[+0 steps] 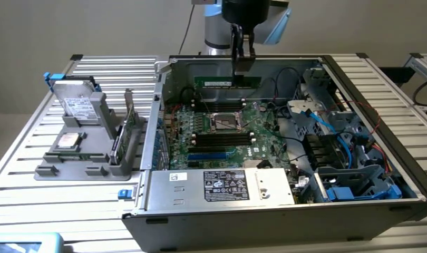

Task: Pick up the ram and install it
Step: 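Pick up the ram and move it above insertion slot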

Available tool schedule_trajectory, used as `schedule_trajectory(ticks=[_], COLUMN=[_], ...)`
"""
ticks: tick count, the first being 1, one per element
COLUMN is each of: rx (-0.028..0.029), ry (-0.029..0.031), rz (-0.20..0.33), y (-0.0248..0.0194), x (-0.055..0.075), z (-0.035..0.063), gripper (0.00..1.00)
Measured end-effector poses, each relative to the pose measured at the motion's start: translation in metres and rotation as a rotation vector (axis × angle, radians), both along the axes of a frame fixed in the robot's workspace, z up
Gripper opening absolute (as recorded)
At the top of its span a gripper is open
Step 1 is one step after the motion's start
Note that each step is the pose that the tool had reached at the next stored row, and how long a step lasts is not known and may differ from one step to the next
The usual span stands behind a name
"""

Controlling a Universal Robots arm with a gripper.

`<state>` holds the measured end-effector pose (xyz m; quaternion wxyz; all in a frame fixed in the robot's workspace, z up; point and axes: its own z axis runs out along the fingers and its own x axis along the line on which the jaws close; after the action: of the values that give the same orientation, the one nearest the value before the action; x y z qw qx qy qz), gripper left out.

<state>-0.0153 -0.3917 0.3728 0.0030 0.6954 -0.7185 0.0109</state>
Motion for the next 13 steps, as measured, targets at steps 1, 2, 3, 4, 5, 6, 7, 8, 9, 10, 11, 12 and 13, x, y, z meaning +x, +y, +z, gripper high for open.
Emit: schedule_trajectory(ticks=[1,2,3,4,5,6,7,8,9,10,11,12,13], rx=[-0.0001,-0.0001,-0.0002,0.0000,0.0000,0.0000,0.0000,0.0004,0.0010,0.0013,0.0013,0.0013,0.0012], ry=[0.0000,0.0000,0.0000,0.0000,0.0000,0.0000,0.0000,0.0000,0.0000,0.0000,0.0000,0.0000,0.0001], rz=[0.000,0.000,0.000,0.000,0.000,0.000,0.000,0.000,0.001,0.001,0.003,0.004,0.005], y=[-0.0001,-0.0001,-0.0001,-0.0001,-0.0001,-0.0001,-0.0001,-0.0001,0.0000,0.0000,0.0000,0.0000,0.0006], x=[0.000,0.000,0.000,0.000,0.000,0.000,0.000,0.000,0.000,0.000,0.000,0.000,0.000], z=[-0.0016,-0.0035,-0.0053,-0.0072,-0.0090,-0.0105,-0.0119,-0.0132,-0.0144,-0.0157,-0.0169,-0.0181,-0.0194], gripper=[0.14,0.14,0.14,0.14,0.14,0.14,0.14,0.14,0.14,0.14,0.14,0.14,0.14])
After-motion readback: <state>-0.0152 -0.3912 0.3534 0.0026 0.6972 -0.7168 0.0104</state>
